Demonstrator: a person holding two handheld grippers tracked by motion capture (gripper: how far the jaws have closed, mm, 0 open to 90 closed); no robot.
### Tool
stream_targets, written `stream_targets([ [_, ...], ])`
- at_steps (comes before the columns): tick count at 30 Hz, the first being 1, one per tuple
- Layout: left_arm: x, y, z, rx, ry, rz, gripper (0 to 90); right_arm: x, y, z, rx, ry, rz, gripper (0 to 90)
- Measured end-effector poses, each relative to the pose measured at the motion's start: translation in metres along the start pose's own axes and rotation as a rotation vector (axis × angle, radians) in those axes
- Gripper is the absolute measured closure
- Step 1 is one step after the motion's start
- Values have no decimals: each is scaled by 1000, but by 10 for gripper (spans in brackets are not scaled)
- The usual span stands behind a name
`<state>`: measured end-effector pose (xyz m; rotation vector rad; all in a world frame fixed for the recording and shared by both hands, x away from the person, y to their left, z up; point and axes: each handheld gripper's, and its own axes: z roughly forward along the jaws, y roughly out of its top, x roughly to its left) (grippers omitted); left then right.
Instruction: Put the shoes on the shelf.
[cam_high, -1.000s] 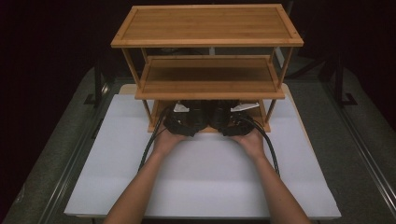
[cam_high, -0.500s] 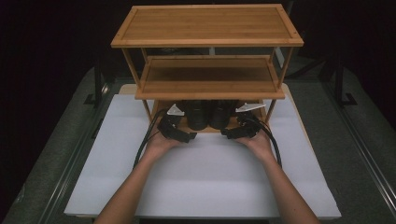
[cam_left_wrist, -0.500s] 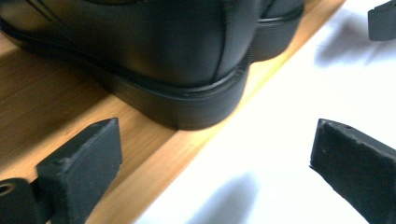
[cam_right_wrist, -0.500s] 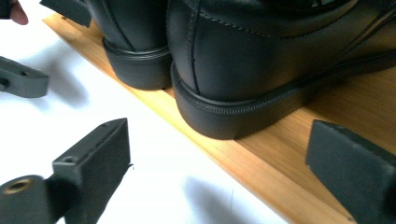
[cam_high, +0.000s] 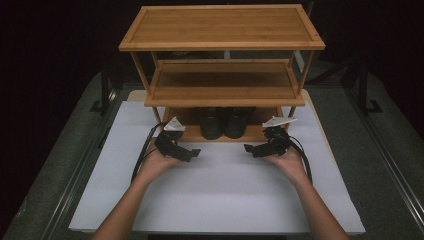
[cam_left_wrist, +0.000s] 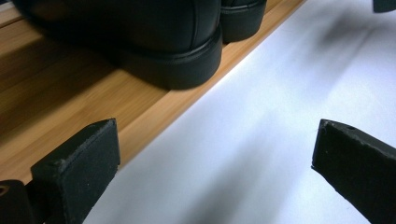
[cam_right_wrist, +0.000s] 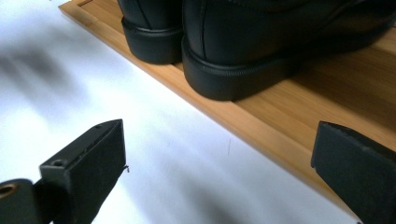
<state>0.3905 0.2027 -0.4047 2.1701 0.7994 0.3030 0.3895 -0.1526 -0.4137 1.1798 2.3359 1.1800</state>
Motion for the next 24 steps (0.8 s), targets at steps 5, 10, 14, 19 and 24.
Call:
stream_targets([
  [5, 1, -17, -23, -6, 18, -11, 4, 0, -12, -18, 1, -24, -3, 29],
  [10, -3, -36, -44, -7, 32, -19, 5, -3, -31, -35, -1, -36, 16, 29],
  [14, -6, -49, -56, -18, 43, -28, 5, -6, -46, -48, -6, -48, 31, 28],
  [19, -10, -66, -71, -17, 63, -26, 5, -7, -64, -64, 7, -72, 33, 29],
  [24, -15, -93, -90, 1, 96, -20, 5, -7, -91, -84, 15, -95, 51, 29],
])
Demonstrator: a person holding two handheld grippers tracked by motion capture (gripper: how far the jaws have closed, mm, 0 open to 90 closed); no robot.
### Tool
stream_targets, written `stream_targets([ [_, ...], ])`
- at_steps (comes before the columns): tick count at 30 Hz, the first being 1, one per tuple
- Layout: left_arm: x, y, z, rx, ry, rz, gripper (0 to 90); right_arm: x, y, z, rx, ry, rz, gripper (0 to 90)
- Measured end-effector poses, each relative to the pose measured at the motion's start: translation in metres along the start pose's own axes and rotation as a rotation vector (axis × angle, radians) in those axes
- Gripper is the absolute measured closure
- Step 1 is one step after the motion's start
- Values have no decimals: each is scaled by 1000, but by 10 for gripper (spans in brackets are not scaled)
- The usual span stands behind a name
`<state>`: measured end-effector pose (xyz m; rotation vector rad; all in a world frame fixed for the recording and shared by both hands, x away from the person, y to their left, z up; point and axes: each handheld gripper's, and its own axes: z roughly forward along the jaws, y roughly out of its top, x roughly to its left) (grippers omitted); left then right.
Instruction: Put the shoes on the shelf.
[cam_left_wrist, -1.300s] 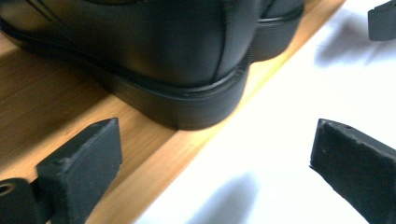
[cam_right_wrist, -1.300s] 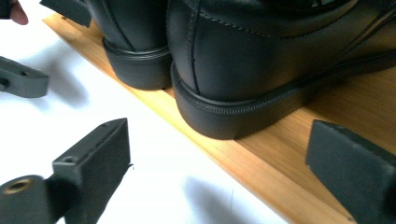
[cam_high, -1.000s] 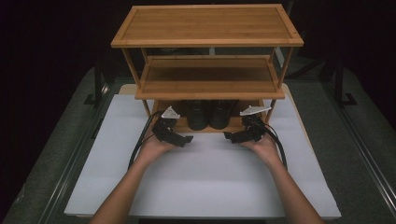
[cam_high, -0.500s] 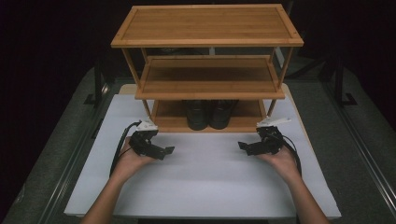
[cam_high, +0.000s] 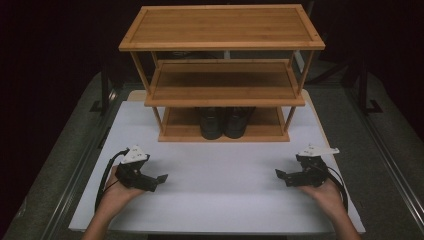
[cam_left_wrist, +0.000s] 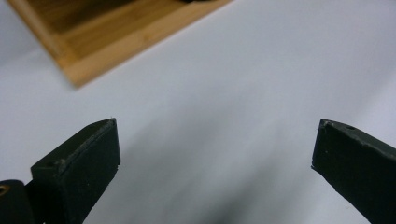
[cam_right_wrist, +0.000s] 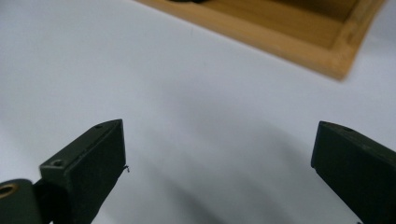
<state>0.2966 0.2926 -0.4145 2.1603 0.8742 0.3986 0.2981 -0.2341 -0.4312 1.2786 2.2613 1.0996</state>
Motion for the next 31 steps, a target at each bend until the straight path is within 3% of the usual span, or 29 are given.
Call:
stream_targets([
  [12, 1, -53, -29, 47, 46, -22, 4, -3, -47, -26, 56, -55, 32, 29],
  [16, 4, -67, -32, 53, 51, -37, 4, -3, -59, -29, 76, -74, 27, 30],
  [18, 5, -72, -29, 80, 67, -22, 4, -2, -59, -29, 76, -85, 17, 30],
  [20, 6, -72, -27, 86, 58, -34, 0, 1, -59, -28, 89, -103, -9, 26],
  [31, 6, -72, -27, 88, 57, -35, 0, 0, -60, -28, 84, -102, -6, 26],
])
